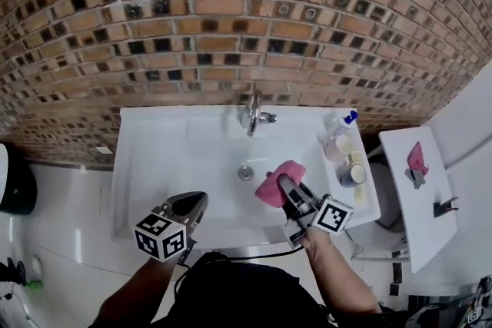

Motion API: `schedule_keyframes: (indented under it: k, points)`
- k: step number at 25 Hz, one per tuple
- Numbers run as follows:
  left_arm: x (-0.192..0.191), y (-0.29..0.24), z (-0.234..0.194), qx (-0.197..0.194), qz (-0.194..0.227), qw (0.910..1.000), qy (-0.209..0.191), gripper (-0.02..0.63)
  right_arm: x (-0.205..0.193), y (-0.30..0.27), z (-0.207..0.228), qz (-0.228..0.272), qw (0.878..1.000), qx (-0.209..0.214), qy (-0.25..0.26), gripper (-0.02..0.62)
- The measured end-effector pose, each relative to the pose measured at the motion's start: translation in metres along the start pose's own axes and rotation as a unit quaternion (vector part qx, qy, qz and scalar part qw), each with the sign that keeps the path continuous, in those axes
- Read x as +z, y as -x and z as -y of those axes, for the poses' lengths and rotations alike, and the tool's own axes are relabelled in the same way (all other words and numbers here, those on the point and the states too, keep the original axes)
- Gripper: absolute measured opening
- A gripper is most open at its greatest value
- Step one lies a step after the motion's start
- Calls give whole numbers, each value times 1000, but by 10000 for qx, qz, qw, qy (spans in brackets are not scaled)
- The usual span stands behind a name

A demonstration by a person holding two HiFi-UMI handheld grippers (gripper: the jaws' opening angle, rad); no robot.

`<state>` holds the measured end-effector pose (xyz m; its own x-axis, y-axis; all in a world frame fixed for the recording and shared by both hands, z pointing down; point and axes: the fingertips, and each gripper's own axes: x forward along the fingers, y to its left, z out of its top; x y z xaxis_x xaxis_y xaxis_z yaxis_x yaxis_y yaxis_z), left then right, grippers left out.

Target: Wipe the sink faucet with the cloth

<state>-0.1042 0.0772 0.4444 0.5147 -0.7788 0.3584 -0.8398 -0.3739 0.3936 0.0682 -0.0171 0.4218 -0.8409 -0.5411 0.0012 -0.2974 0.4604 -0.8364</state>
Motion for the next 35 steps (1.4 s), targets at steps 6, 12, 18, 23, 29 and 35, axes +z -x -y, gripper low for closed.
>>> schedule_keyframes:
  k: [6, 12, 18, 23, 29, 35]
  points:
    - [-10, 3, 30, 306, 231, 9985, 380, 6, -1, 68, -37, -422, 9939, 49, 1014, 120]
    - [-23, 0, 79, 379, 322, 9983, 308, 6, -20, 127, -41, -785, 9877, 97, 1351, 120]
    - [-44, 7, 109, 533, 227, 9978, 317, 6, -45, 161, -46, -1118, 9822, 262, 1489, 120]
    - [-61, 12, 119, 614, 165, 9972, 398, 6, -57, 173, -46, -1338, 9738, 240, 1824, 120]
    - [-73, 18, 128, 673, 123, 9969, 394, 6, -69, 178, -49, -1479, 9662, 248, 2097, 118]
    - [-66, 20, 132, 632, 156, 9975, 264, 6, -68, 177, -52, -1512, 9622, 229, 2255, 117]
